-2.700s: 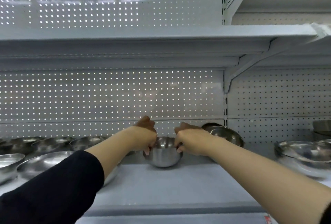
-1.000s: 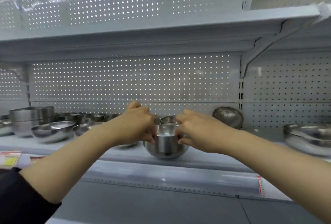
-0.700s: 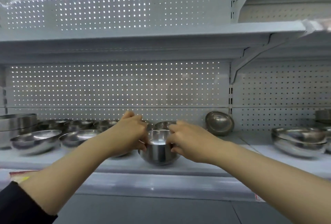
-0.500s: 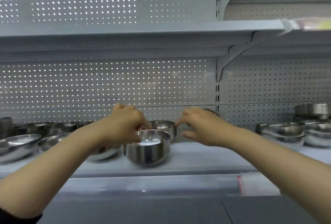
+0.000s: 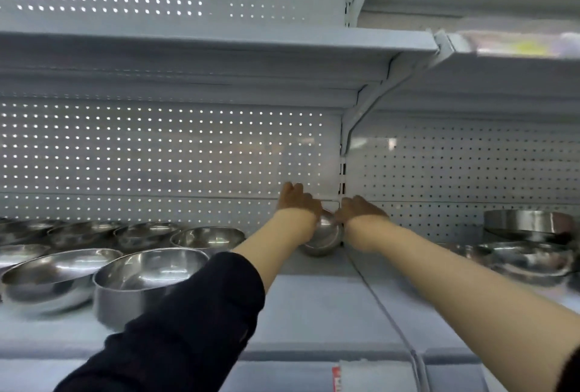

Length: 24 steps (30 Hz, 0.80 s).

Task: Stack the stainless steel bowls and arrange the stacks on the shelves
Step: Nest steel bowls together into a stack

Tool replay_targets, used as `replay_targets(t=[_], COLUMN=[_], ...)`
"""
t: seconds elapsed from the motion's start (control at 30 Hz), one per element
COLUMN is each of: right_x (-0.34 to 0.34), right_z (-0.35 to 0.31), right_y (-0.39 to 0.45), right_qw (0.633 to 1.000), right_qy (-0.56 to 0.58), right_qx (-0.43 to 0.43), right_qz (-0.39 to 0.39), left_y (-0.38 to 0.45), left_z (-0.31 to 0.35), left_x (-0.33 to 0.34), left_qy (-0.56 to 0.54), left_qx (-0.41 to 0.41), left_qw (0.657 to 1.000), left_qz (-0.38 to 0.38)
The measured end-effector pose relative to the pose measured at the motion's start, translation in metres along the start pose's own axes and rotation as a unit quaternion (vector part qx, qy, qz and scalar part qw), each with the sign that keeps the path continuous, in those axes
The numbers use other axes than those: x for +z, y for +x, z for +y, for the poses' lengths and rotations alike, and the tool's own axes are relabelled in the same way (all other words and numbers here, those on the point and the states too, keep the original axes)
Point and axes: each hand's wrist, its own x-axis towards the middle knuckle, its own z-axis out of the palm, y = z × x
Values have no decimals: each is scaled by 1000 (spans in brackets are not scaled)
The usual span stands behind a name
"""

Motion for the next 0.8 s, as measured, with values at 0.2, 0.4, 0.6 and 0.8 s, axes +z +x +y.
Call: replay_targets(t=[0.2,0.4,0.6,0.8], right_x=[45,62,61,25], right_z=[-1,6,7,9], right_y=[38,52,49,29], right_qw=[996,993,991,986], right_qy=[-57,-62,-57,-14], right_qx=[-62,-101,-118,-167], right_qz=[0,-2,4,-14], left_y=[35,43,43,22], left_z=[16,23,21,-11], left_x=[66,87,81,34], left_qy=[-20,26,29,21], left_qx=[-8,58,65,90], left_qw=[1000,998,997,991], left_qz=[-20,-18,-11,-101])
